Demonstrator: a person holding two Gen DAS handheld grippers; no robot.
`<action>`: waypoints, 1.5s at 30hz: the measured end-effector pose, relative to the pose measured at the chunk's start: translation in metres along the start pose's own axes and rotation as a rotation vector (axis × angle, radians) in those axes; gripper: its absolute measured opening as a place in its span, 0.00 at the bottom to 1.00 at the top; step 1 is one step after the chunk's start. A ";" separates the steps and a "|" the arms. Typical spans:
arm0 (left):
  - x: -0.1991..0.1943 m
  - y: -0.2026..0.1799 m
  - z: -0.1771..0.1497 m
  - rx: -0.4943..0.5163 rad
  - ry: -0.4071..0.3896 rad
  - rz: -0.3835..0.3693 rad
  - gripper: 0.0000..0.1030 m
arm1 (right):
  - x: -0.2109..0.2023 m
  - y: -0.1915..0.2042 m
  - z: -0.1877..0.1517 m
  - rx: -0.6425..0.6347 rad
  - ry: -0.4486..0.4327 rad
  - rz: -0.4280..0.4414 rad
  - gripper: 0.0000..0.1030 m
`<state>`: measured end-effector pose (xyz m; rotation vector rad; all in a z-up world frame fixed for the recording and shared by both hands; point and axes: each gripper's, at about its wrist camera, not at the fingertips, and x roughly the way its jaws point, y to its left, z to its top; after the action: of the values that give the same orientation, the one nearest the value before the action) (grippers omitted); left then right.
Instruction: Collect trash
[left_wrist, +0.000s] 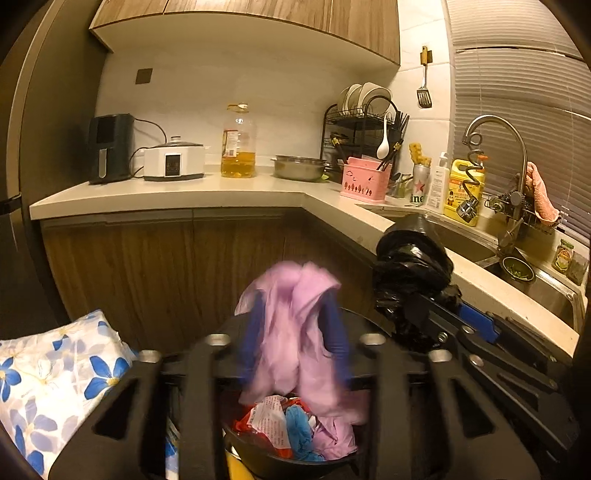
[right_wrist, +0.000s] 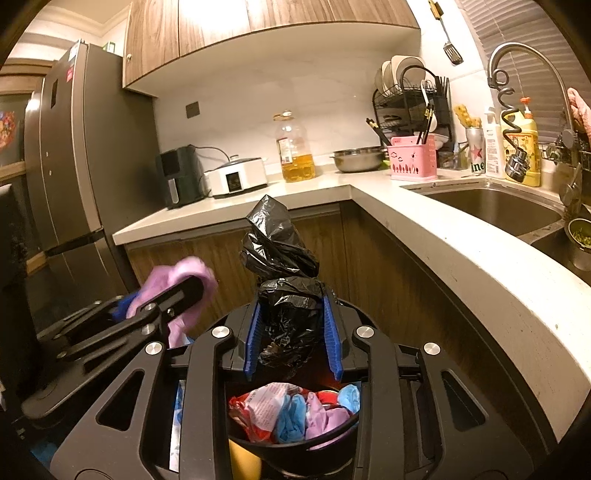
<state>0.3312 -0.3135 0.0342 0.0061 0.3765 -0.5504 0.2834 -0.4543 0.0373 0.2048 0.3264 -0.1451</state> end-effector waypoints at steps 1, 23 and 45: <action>0.000 0.003 0.000 -0.005 0.001 0.004 0.47 | 0.003 -0.001 0.000 0.002 0.006 -0.005 0.31; -0.061 0.060 -0.023 -0.094 -0.006 0.292 0.94 | -0.016 0.025 -0.025 -0.076 0.028 -0.114 0.91; -0.173 0.080 -0.072 -0.076 -0.008 0.422 0.94 | -0.095 0.088 -0.064 -0.159 0.052 -0.106 0.94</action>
<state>0.2109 -0.1494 0.0209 0.0102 0.3752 -0.1192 0.1907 -0.3443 0.0251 0.0338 0.3993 -0.2181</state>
